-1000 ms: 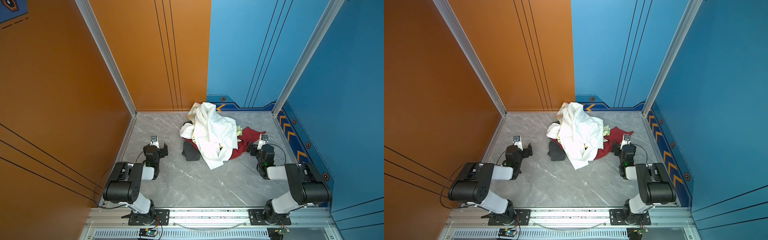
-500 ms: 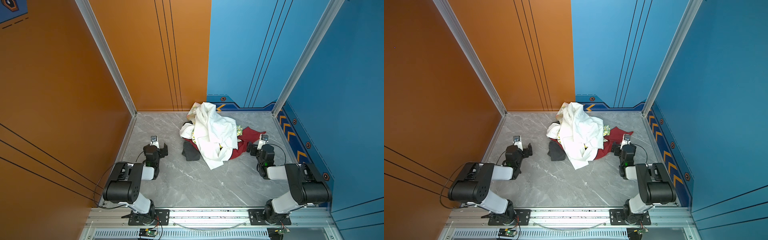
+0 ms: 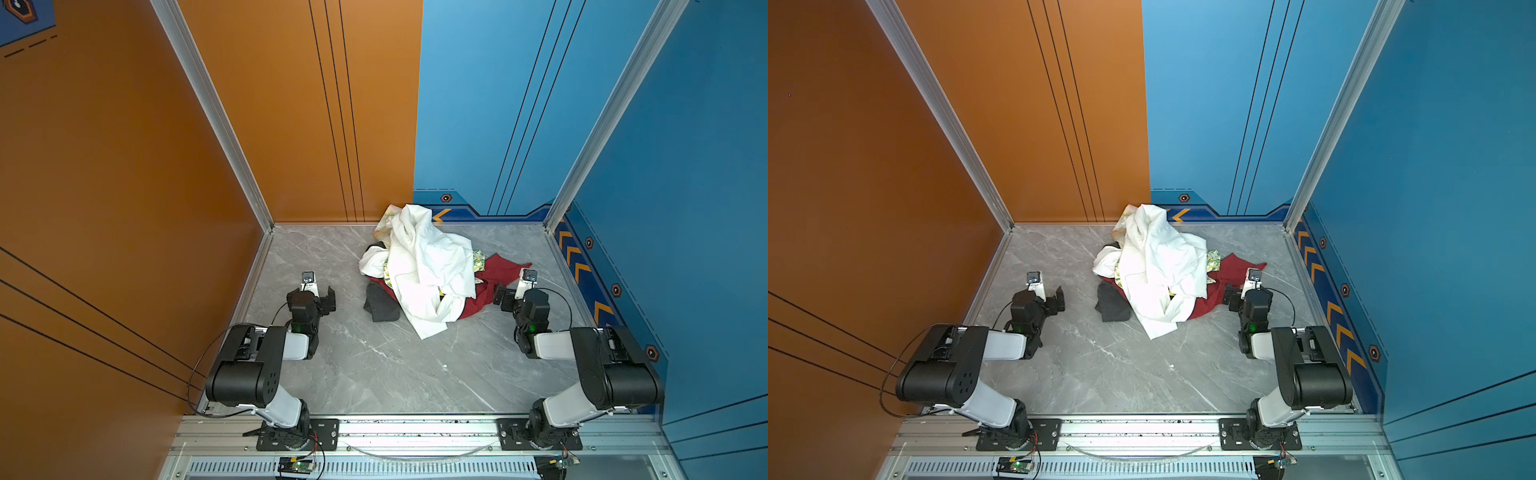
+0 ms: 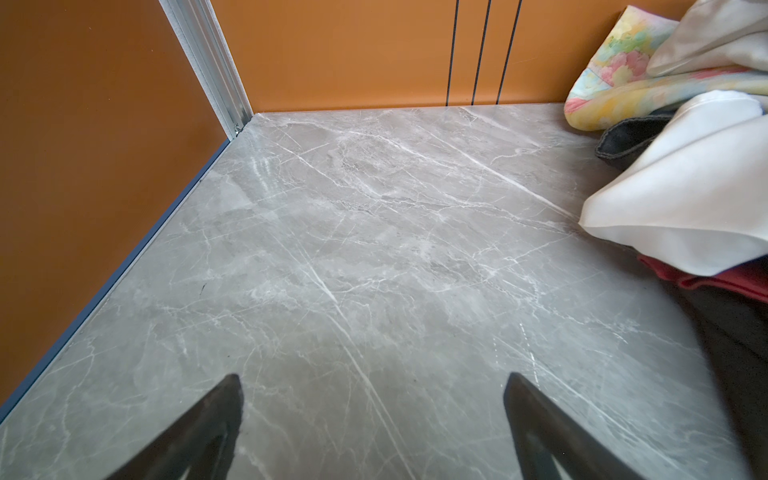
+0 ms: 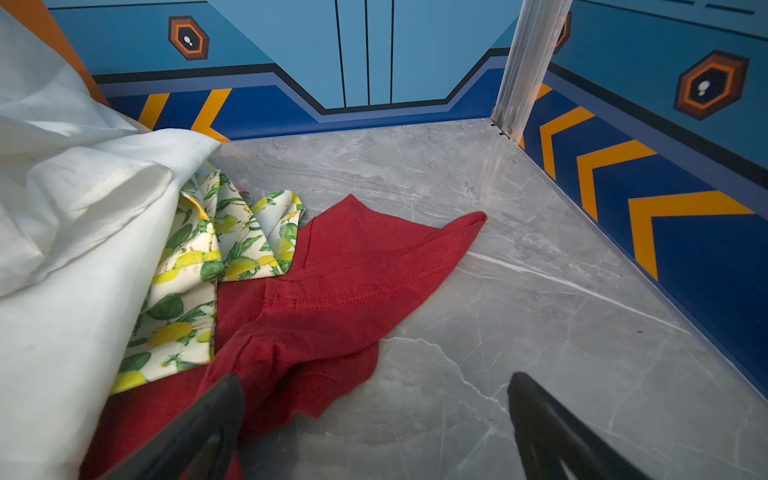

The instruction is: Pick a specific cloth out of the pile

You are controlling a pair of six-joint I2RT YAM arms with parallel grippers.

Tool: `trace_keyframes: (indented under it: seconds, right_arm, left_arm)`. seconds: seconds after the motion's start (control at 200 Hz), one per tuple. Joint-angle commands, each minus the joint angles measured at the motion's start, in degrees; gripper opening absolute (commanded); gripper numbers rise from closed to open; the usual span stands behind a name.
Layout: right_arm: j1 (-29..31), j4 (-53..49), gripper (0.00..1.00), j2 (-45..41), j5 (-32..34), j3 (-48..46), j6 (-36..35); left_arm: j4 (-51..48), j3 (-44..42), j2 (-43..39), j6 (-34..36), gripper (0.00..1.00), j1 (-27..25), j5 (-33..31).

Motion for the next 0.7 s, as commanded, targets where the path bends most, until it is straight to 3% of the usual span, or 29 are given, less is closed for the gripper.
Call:
trace_keyframes:
  seconds: [0.0, 0.24, 0.37, 0.43, 0.571, 0.696]
  right_arm:
    - [-0.5, -0.9, 1.0, -0.1, -1.3, 0.2, -0.3]
    - [0.6, 0.0, 1.0, -2.6, 1.4, -1.2, -0.5]
    - [1.5, -10.9, 1.0, -9.0, 3.8, 1.0, -0.4]
    - [1.9, -14.8, 1.0, -11.0, 5.5, 2.5, 0.1]
    - [2.9, -26.2, 1.0, -14.2, 14.2, 7.1, 5.1]
    - [3.1, -33.8, 1.0, -16.1, 18.4, 11.9, 9.9]
  left_arm:
    - [-0.7, 1.2, 0.2, 0.1, 0.98, -0.4, -0.7]
    - [0.1, 0.6, 0.0, 0.5, 0.98, -1.2, -2.0]
    - [-1.4, 1.3, -0.8, 1.2, 0.98, -2.0, -2.4]
    - [-5.1, 3.0, -2.6, 1.4, 0.98, -2.3, -3.7]
    - [-25.0, 12.4, -8.9, 2.3, 0.98, -4.3, -7.9]
    - [-35.9, 18.2, -14.3, -2.2, 0.98, -4.4, -6.1]
